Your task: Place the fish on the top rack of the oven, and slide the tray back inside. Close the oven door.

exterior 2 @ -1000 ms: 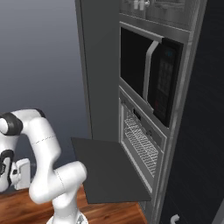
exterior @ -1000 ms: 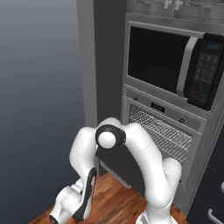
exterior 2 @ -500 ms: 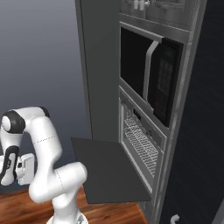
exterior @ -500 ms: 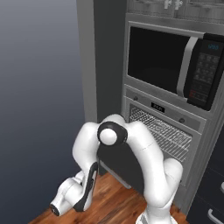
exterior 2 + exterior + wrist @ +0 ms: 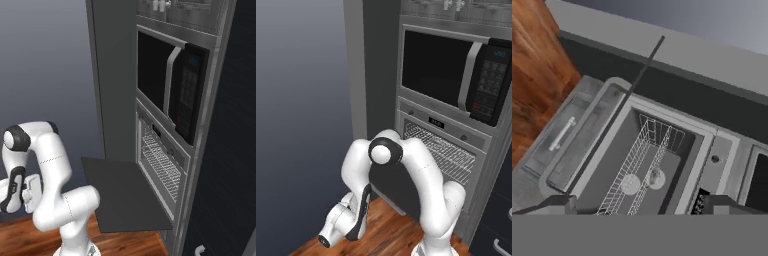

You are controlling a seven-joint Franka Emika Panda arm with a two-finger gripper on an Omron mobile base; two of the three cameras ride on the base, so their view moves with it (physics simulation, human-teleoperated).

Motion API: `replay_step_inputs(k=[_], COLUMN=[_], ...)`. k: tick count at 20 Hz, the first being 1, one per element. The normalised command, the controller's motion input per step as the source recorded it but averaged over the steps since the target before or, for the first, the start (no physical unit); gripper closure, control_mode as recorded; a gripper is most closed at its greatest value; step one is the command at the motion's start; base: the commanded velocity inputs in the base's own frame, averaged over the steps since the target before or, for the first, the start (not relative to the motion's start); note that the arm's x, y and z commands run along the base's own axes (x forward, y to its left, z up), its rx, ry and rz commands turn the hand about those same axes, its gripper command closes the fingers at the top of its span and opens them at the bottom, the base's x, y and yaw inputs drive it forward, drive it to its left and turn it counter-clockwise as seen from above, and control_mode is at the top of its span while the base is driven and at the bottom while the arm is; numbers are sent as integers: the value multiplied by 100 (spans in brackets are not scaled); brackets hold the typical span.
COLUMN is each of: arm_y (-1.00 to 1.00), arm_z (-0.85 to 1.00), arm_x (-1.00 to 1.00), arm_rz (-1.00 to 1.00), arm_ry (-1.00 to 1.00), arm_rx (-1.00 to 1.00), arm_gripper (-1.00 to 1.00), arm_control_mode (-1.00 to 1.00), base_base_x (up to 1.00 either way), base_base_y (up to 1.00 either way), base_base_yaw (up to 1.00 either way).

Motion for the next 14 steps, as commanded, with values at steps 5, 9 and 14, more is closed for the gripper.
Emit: replay_step_inputs(k=[5,9,14], arm_y=[-2,0,-1], arm_z=[9,5,-3], arm_x=[9,19,13], arm_rz=[15,8,2], arm_ry=[11,10,5], arm_rx=[-25,-26,-26], arm_gripper=[-100,-100,-100], arm_control_mode=[-100,-100,-100], base_base_x=[0,0,0], base_base_y=[0,0,0], base_base_yaw=[0,0,0])
